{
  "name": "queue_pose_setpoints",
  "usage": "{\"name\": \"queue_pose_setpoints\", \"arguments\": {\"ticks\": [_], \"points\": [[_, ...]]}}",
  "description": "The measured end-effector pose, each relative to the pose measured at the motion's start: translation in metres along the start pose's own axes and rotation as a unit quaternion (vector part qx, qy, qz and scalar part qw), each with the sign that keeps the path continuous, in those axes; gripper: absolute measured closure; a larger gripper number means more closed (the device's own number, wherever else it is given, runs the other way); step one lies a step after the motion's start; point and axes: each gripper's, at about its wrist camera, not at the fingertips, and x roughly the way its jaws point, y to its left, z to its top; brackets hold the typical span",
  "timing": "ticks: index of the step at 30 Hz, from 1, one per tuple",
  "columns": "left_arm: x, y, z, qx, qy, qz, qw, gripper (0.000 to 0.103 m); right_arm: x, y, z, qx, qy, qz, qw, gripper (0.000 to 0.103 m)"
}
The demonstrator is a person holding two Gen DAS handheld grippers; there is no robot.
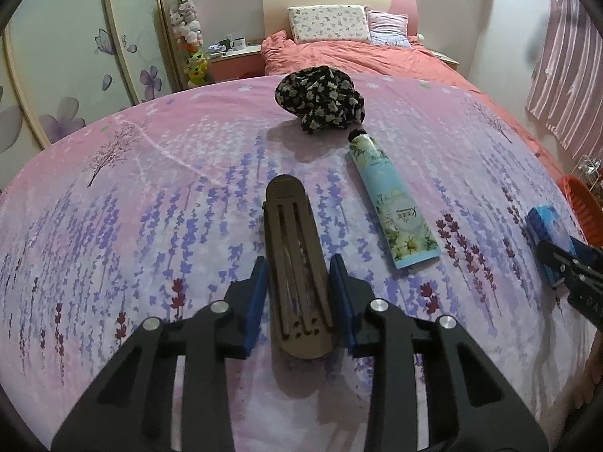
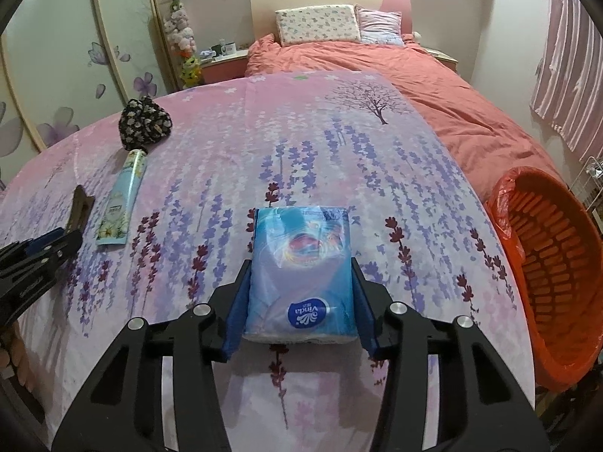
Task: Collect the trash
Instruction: 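Lift the tissue pack with the right tool while the left tool lifts the hair clip, then carry the tissue pack and hair clip to the orange basket and release both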
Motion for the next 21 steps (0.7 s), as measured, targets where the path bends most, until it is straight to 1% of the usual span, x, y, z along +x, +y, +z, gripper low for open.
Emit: {"name": "queue_pose_setpoints", "arguments": {"ticks": [3, 5, 14, 18, 21], "points": [[-0.003, 0.007, 0.0, -0.015, -0.01, -0.014, 0.9997, 0.07, -0.012, -0.001, -0.004, 0.0, -0.011, 0.004, 1.0, 0.055], [-0.01, 0.009, -0.001, -0.016, -0.022, -0.011, 0.9996, 0.07, -0.018, -0.005, -0.005, 0.001, -0.017, 0.007, 1.0, 0.055], [-0.037, 0.0, 0.003, -0.01, -0.048, -0.015, 0.9987, 0.07, -0.048, -0.021, -0.005, 0.015, -0.05, 0.01, 0.999, 0.055], [-0.06, -0.013, 0.008, -0.003, -0.068, -0.024, 0.9974, 0.07, -0.066, -0.029, -0.004, 0.014, -0.071, 0.004, 0.997, 0.055], [-0.082, -0.03, 0.012, 0.006, -0.088, -0.041, 0.9952, 0.07, -0.085, -0.042, -0.002, 0.022, -0.093, -0.002, 0.995, 0.055]]}}
